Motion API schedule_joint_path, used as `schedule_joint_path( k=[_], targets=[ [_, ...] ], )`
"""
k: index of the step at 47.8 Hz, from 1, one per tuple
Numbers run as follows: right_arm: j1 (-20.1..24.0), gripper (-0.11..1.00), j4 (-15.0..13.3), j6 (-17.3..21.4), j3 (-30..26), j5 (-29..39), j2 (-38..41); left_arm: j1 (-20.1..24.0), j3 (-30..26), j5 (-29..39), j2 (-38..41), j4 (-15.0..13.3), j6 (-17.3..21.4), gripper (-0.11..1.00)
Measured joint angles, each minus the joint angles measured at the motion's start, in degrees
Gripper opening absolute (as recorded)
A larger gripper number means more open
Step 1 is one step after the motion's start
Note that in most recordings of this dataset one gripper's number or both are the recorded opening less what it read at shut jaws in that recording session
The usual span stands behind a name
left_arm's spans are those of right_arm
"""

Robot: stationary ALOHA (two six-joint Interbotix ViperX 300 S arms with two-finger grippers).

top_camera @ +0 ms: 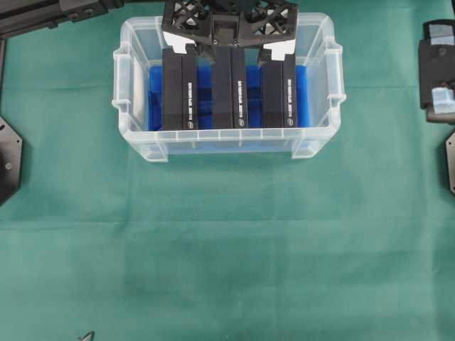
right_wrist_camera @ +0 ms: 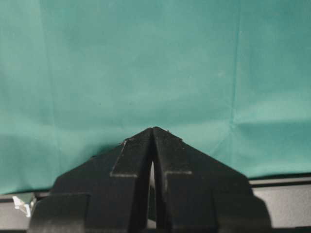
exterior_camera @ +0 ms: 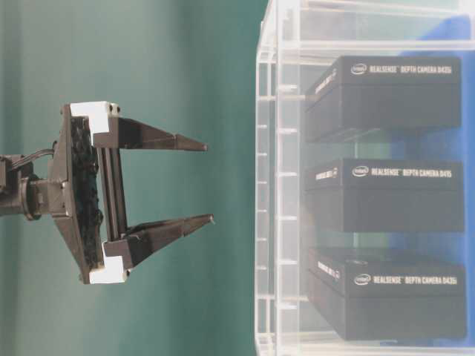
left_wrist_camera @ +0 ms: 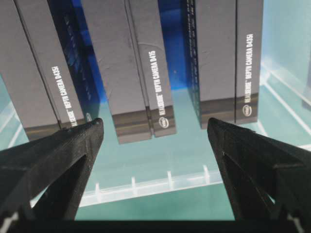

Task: Take the box out of the case with the left arm.
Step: 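Lower the left gripper around the middle black D415 box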

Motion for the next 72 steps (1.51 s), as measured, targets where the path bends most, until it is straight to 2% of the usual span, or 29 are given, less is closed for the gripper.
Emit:
schedule_joint_path(
  k=[36, 55, 64, 72],
  targets=[
    [0.0, 0.03, 0.0, 0.09, 0.0, 0.0, -0.09, -0.18, 1.23, -0.26, -0.09, -0.09, -0.88, 0.9],
    [0.0, 0.03, 0.0, 0.09, 0.0, 0.0, -0.09, -0.44, 7.82, -5.63, 0.0, 0.18, -1.23, 0.9],
    [0.0, 0.03, 0.0, 0.0, 0.0, -0.26, -0.09, -0.7, 11.87, -9.58, 0.0, 0.18, -3.96, 0.9],
    [0.0, 0.03, -0.09, 0.0, 0.0, -0.44, 0.0, -0.7, 14.77, -12.66, 0.0, 0.26, -4.75, 0.9]
  ],
)
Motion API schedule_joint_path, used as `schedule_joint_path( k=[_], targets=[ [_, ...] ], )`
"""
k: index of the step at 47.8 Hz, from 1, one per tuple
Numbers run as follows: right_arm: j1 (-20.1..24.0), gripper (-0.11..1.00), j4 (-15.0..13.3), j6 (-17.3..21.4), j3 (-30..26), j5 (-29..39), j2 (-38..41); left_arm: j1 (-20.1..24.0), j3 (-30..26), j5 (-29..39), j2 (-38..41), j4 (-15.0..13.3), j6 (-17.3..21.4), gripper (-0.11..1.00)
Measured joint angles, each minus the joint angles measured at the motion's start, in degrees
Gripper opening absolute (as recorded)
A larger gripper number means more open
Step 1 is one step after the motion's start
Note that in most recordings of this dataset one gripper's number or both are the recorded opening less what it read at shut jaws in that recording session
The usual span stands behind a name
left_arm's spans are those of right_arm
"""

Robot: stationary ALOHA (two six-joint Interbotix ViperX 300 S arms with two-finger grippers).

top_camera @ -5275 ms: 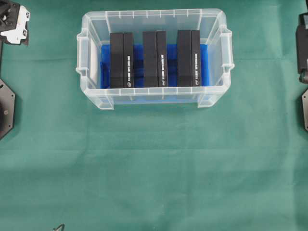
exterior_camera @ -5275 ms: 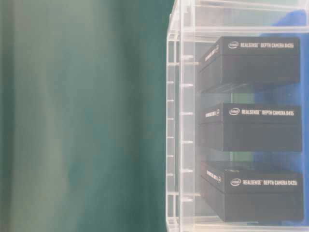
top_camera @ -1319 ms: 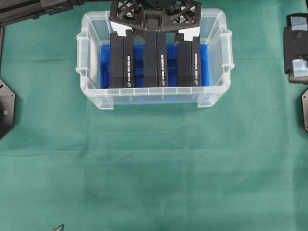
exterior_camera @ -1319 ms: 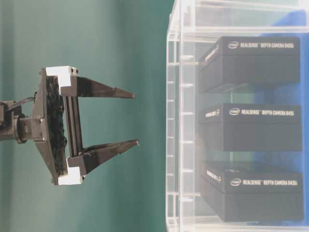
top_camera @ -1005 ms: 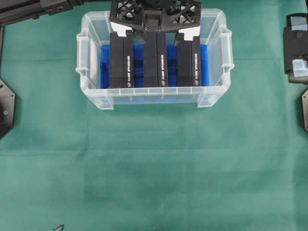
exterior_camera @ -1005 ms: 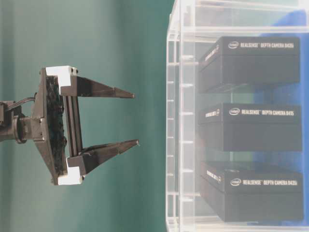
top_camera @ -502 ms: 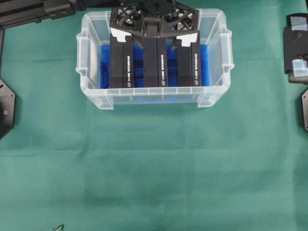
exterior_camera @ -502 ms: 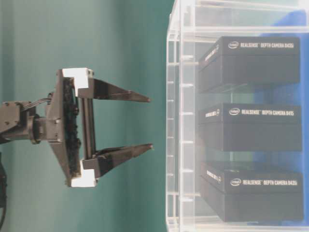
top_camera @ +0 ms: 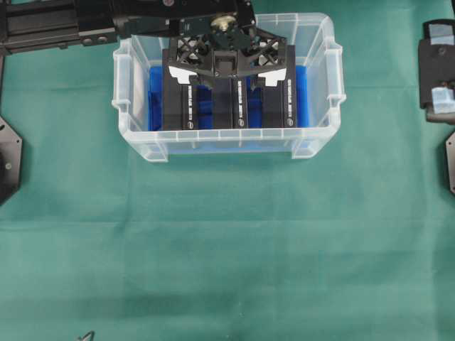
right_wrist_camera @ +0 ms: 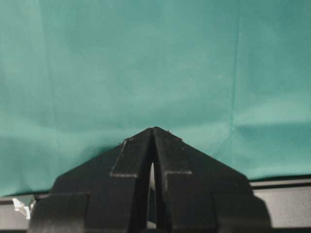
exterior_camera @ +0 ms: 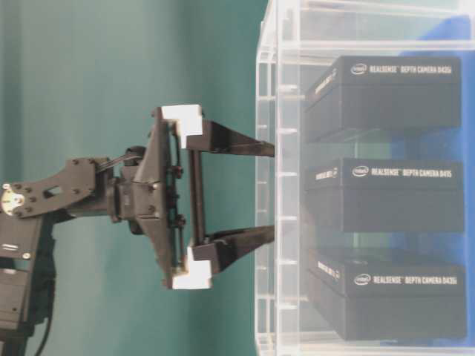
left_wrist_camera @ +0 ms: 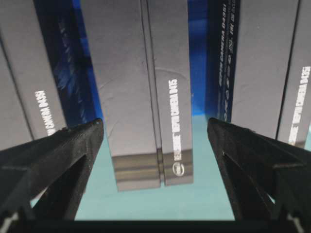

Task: Take the box out of the case with the left arm.
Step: 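Lower the left gripper around the middle black D415 box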

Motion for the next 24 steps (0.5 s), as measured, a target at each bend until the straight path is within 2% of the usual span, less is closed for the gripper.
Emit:
schedule_joint_path(
  k=[24],
  targets=[
    [0.0, 0.03, -0.88, 0.09, 0.0, -0.44, -0.09, -0.18, 5.45, -6.24, 0.0, 0.44, -1.14, 0.9]
  ],
)
